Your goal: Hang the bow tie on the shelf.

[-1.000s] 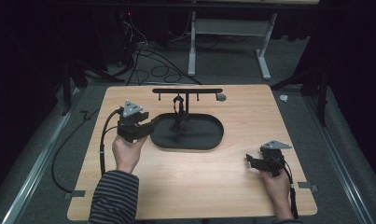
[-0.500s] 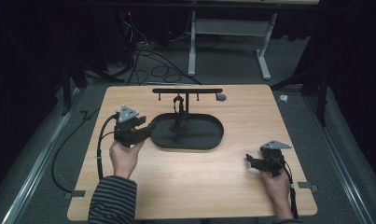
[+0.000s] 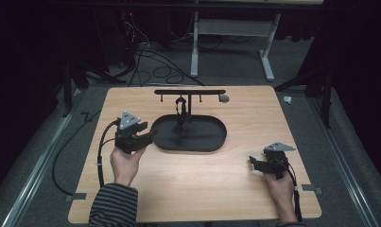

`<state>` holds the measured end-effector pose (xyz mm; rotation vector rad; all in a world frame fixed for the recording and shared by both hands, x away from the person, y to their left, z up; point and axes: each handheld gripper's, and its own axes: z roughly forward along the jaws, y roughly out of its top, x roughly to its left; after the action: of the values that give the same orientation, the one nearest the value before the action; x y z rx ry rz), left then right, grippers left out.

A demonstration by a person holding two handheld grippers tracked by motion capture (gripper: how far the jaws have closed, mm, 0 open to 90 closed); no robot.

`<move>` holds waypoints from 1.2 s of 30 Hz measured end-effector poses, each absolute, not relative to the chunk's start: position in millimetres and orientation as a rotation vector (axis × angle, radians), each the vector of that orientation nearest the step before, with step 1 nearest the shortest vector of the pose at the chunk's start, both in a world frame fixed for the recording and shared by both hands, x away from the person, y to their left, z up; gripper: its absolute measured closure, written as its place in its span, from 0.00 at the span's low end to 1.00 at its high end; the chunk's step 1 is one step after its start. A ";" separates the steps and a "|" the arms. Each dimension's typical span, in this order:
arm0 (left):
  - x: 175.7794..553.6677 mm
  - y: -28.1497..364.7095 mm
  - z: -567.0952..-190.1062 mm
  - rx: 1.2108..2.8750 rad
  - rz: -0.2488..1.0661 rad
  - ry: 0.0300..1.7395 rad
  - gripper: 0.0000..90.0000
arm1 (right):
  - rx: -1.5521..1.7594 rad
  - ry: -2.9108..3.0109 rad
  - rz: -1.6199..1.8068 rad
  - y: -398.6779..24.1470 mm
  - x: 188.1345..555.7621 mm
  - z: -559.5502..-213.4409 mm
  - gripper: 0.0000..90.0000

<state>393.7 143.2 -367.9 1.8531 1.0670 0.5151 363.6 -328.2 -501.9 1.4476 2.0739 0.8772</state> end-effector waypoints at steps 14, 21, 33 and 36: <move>387.3 148.3 -377.8 1.855 0.504 1.084 0.59 | 1.447 2.074 0.877 -328.3 363.6 -501.9 0.34; 383.6 148.8 -378.7 1.861 0.509 1.080 0.59 | 1.447 2.074 0.876 -328.2 363.6 -502.0 0.34; 377.8 154.5 -386.3 1.852 0.491 1.104 0.59 | 1.447 2.074 0.876 -328.2 363.6 -501.9 0.34; 377.3 155.5 -389.2 1.858 0.484 1.111 0.59 | 1.447 2.074 0.876 -328.2 363.6 -502.0 0.34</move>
<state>377.3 155.5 -389.2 1.8580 1.1109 0.4840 363.6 -328.2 -502.0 1.4469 2.0737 0.8756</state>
